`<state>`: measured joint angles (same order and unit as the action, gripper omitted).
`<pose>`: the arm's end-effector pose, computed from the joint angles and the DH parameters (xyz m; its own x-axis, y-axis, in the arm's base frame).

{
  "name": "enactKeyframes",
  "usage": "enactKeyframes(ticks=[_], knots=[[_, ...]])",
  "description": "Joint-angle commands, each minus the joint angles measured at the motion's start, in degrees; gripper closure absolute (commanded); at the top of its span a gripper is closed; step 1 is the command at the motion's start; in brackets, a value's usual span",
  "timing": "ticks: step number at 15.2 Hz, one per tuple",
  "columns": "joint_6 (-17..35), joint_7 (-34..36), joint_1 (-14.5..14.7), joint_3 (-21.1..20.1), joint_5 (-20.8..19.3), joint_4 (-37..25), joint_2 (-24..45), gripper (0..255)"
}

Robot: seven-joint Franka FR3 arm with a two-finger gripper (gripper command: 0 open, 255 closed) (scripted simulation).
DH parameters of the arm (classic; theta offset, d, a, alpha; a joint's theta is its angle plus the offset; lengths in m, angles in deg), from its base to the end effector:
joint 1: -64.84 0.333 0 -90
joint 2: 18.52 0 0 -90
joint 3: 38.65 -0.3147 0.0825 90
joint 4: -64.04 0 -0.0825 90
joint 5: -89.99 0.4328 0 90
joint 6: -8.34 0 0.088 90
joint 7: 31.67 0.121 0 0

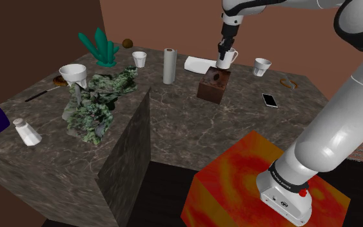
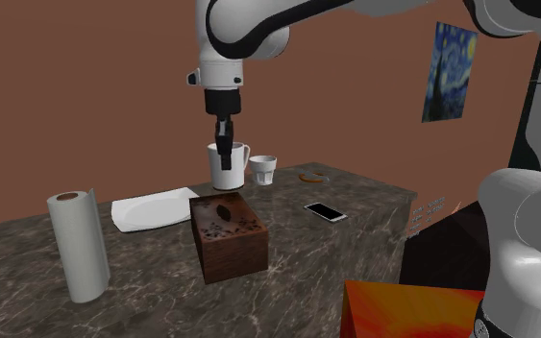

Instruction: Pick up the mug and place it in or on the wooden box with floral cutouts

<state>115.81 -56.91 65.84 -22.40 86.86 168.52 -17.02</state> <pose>0.5977 -0.1667 0.4877 0.9820 0.1891 -0.0015 0.1887 -0.9798 0.0654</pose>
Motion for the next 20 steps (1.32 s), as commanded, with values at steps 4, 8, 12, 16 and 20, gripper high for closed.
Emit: enactKeyframes(ticks=[4, 8, 12, 16, 20], knots=[[3.73, 0.09, -0.05, 0.04, 0.08, 3.21, 0.49, 255], [6.71, 0.12, -0.1, 0.06, 0.2, 5.61, 1.1, 255], [9.47, 0.12, -0.15, 0.09, 0.37, 7.65, 1.84, 255], [9.47, 0.12, -0.15, 0.08, 0.37, 7.65, 1.84, 255], [9.47, 0.12, -0.15, 0.09, 0.37, 7.65, 1.84, 255]])
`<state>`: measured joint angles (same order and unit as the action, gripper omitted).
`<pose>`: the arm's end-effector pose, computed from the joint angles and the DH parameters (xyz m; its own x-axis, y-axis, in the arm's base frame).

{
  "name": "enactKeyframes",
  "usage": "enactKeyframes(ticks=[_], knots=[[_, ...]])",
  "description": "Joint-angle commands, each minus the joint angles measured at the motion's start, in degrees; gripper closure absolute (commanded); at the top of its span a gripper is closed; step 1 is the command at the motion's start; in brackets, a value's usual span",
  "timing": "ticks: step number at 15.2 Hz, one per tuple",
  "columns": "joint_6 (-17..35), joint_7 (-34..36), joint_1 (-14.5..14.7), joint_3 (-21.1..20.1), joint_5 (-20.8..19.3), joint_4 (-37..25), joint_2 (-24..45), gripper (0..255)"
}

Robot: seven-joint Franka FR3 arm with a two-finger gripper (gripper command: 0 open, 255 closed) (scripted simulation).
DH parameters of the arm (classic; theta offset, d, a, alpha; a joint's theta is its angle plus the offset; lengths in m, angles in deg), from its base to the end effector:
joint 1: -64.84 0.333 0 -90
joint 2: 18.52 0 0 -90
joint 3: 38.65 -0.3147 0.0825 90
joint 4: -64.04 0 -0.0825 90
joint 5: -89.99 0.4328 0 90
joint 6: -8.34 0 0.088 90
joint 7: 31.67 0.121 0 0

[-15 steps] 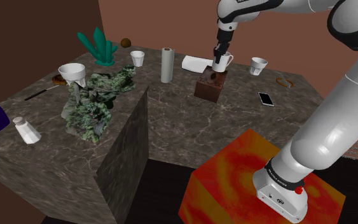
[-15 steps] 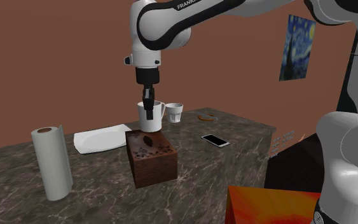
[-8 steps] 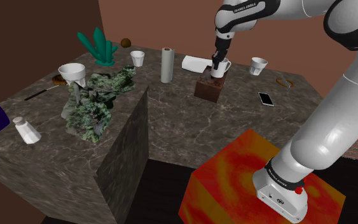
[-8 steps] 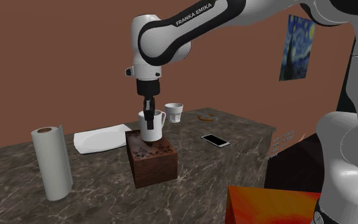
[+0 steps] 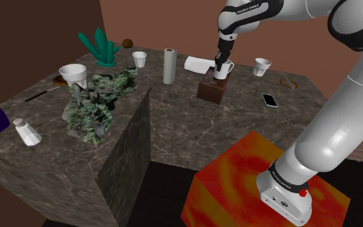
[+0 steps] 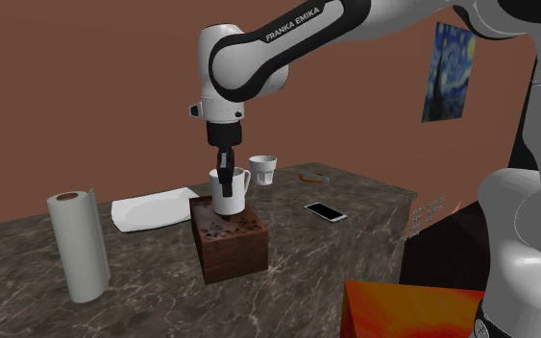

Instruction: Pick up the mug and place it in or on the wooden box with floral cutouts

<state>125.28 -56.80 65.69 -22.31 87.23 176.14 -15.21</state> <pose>0.5950 -0.1666 0.4142 0.9820 0.1890 0.0001 0.1886 -0.9798 0.0661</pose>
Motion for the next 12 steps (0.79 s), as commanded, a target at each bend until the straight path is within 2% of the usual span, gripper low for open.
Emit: enactKeyframes(ticks=[1, 6, 10, 12], knots=[[0.01, 0.0, 0.0, 0.0, 0.0, 0.04, 0.03, 0], [0.01, 0.0, 0.0, 0.0, 0.0, 0.03, 0.04, 0], [-6.99, 0.31, 0.3, -0.21, -0.42, -5.2, -1.77, 0], [-6.99, 0.31, 0.3, -0.21, -0.42, -5.19, -1.78, 0]])
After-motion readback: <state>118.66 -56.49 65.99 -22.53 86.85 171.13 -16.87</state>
